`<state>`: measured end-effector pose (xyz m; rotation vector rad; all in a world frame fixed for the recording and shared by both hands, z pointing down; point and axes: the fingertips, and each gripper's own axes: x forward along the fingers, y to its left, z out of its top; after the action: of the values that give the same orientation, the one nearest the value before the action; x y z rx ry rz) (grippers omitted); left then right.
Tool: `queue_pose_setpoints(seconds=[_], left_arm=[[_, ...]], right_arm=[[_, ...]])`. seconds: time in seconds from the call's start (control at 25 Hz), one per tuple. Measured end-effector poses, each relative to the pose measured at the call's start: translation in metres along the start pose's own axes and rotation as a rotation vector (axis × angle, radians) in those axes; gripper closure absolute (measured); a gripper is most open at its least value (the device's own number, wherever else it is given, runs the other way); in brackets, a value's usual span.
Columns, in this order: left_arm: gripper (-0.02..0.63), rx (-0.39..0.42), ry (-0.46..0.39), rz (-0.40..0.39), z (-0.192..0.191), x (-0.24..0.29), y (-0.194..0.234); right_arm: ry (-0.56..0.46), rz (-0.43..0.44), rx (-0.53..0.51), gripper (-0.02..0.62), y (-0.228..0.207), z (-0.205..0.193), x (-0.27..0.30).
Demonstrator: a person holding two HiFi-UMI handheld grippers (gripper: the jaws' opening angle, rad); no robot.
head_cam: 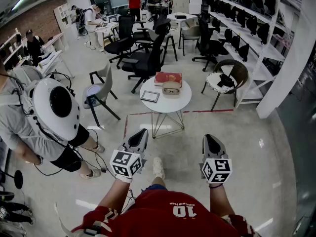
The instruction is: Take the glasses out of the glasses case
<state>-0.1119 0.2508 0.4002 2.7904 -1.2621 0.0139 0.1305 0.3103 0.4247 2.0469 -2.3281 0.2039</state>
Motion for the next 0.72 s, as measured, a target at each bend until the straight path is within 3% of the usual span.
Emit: queue_pose_setpoints(seconds=[0.72], left_arm=[[0.597, 0.003, -0.002, -0.019, 0.001, 0.002, 0.000]], right_arm=[[-0.063, 0.008, 0.020, 0.560, 0.005, 0.010, 0.002]])
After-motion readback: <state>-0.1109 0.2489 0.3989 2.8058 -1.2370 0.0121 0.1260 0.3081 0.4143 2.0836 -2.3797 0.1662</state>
